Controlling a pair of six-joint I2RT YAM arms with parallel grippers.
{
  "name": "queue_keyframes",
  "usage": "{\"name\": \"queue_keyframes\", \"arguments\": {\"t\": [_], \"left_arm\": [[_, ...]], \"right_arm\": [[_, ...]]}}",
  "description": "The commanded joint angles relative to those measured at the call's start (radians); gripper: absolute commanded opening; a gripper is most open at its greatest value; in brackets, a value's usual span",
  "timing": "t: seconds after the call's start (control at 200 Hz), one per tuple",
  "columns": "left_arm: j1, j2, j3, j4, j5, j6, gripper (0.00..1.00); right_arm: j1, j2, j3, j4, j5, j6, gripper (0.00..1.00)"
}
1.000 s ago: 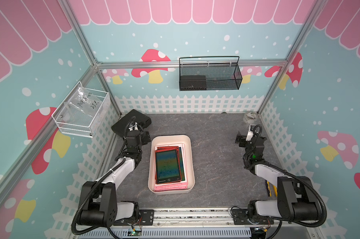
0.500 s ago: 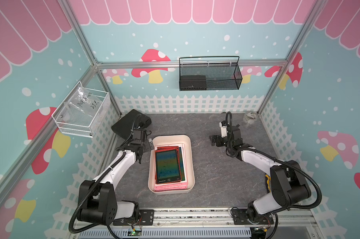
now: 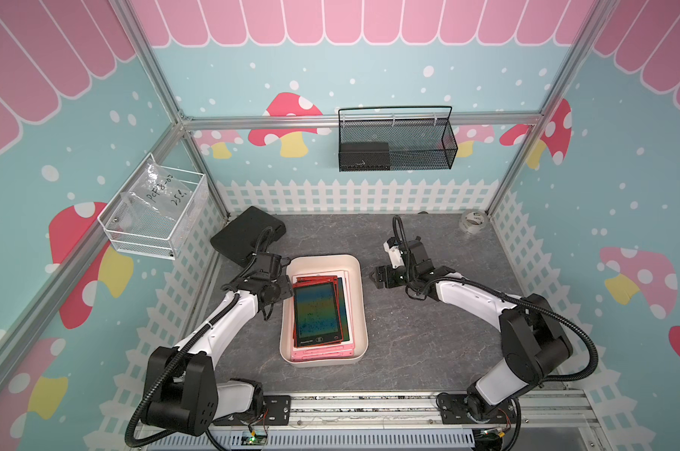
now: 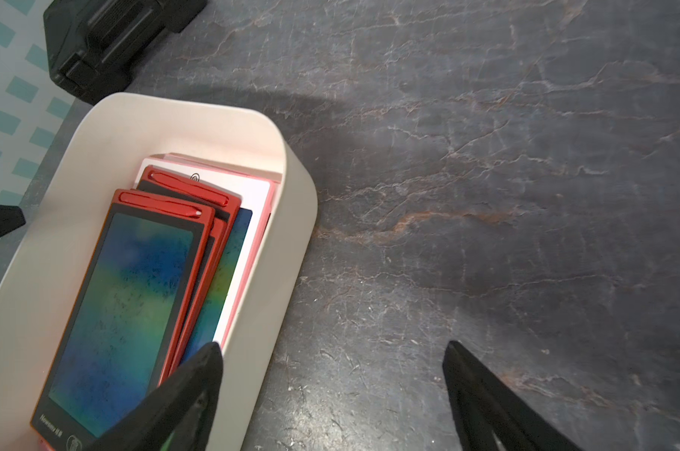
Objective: Take out the writing tablet from the storage box
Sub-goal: Move the storage box to the center of the board.
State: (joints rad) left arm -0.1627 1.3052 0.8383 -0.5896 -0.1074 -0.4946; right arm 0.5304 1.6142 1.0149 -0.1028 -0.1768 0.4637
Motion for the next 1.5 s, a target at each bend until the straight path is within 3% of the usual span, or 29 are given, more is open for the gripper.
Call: {"name": "queue_keyframes", "arguments": {"t": [0.0,0.24,0.581,0.982,1.212,1.492], "left_arm": [[-0.008,-0.017,-0.029,-0.008,0.041,-0.031,0.62],[-0.029,-0.016,-0.073,0.014,0.031,-0.036,0.58],[-0.047,-0.001,-0.090,0.026,0.028,-0.038,0.30],[-0.119,0.041,-0.114,0.072,0.057,-0.059,0.15],[-0.208,0.122,-0.071,0.126,0.079,-0.094,0.13],[-0.341,0.272,0.106,0.171,0.066,-0.128,0.10]], "right_arm": [[0.050,0.025,0.031,-0.033,0.004,0.026,0.89],[0.106,0.054,0.051,-0.051,0.046,0.044,0.89],[0.177,0.155,0.138,-0.130,0.140,0.053,0.78],[0.190,0.226,0.201,-0.236,0.307,0.062,0.44],[0.169,0.277,0.260,-0.298,0.351,0.026,0.28],[0.002,0.255,0.220,-0.305,0.328,-0.034,0.24]]}}
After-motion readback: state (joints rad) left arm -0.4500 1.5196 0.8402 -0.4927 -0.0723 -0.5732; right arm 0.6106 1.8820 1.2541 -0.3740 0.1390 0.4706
